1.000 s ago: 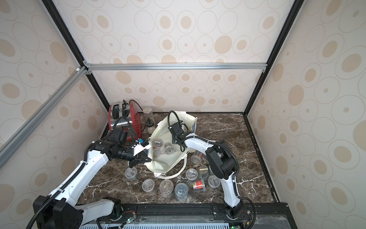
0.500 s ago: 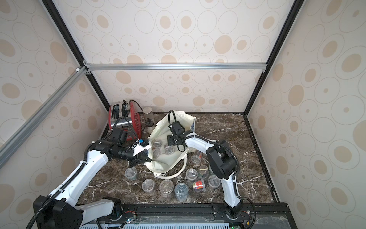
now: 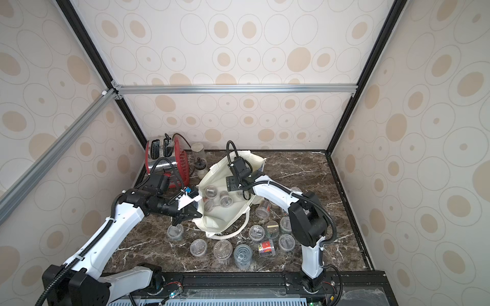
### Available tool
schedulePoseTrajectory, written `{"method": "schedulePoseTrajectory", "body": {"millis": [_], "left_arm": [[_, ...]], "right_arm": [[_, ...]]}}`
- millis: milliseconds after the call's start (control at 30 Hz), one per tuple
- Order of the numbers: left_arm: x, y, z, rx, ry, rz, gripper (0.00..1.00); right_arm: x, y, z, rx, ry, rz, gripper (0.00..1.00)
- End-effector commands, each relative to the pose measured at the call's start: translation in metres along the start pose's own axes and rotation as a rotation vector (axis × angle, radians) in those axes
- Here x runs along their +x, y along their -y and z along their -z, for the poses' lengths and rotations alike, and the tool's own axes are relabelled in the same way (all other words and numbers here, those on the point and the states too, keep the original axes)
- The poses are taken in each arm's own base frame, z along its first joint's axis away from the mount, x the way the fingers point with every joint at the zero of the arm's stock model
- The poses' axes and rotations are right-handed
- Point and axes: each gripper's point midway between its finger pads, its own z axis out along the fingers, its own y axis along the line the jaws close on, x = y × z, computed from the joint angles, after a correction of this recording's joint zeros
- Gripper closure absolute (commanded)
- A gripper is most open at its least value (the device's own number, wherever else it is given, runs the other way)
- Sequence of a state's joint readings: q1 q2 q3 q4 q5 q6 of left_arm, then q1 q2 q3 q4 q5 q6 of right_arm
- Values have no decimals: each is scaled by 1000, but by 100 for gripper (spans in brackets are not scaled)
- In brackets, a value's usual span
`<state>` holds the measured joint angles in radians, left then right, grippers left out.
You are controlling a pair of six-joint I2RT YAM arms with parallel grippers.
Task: Take out the seed jars from the canvas bag
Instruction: Pick up the seed jar from the canvas bag.
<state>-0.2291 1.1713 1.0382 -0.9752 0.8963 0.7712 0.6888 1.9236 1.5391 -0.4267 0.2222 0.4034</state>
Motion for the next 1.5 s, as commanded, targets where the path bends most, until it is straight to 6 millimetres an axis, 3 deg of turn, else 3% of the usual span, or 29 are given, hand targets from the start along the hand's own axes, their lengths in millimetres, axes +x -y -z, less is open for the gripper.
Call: {"method": "schedulePoseTrajectory", "body": {"millis": [0, 133, 600, 900, 1233, 1467], "left_arm": [[-3, 8, 4, 13, 16, -26, 100], [-1, 10, 3, 24, 17, -22, 100], [3, 9, 0, 33, 8, -15, 100], [2, 9, 0, 34, 14, -14, 100], [2, 8, 0, 28, 11, -15, 100], [5, 0, 1, -13, -14, -8, 100]], "right_arm": [[21, 28, -16, 180, -71, -26, 10], [36, 30, -24, 254, -103, -115, 0], [57, 19, -71, 257, -167, -293, 3], [58, 32, -83, 337, -132, -310, 10], [47, 31, -66, 298, -95, -285, 26], [31, 10, -25, 170, -103, -269, 26]]}}
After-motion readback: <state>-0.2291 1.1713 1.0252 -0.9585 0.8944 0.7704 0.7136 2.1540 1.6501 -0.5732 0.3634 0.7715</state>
